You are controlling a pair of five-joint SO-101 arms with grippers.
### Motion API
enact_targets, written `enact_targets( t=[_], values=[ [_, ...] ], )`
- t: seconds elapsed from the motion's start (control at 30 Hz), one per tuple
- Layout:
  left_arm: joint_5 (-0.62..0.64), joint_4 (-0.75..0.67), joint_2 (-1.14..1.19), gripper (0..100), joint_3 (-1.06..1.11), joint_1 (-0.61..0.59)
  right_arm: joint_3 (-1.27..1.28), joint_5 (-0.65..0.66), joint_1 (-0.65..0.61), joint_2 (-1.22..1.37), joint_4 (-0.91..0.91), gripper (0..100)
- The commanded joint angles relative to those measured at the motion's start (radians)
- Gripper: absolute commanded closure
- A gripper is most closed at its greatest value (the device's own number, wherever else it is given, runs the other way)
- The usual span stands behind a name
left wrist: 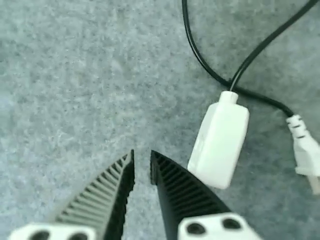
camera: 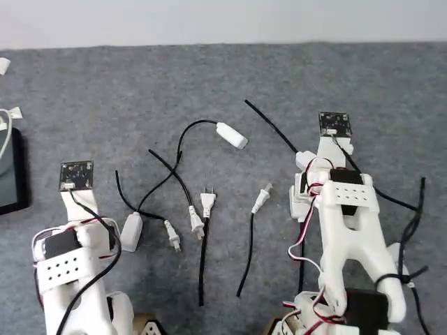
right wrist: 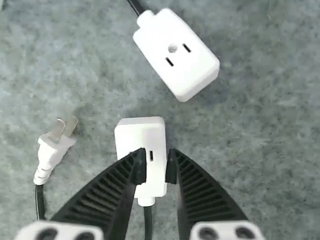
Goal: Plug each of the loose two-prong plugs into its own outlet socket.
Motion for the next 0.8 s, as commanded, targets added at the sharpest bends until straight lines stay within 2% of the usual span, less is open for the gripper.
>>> enact_targets(
  t=[0.0, 0.27, 0.43, 0.63, 0.77],
  values=[
    [-0.021, -0.04, -0.015, 95, -0.007, -0.011, -0.012, 0.035, 0.007, -0.005, -0.021, 91.9],
    [-0.021, -0.063, -0.015, 95, 0.002, -0.011, -0.023, 0.077, -0.012, 0.054, -0.022, 91.0],
    [-0.023, -0.078, -0.014, 91, 0.01, -0.015, -0.08, 0.12, -0.058, 0.143, 0.025, 82.0],
    [-0.02, -0.078, -0.014, 82, 0.022, -0.012, -0.104, 0.126, -0.053, 0.179, 0.018, 88.0],
    [-0.02, -0.101, -0.014, 82, 0.03, -0.014, -0.1, 0.129, -0.085, 0.18, 0.03, 85.3]
  ],
)
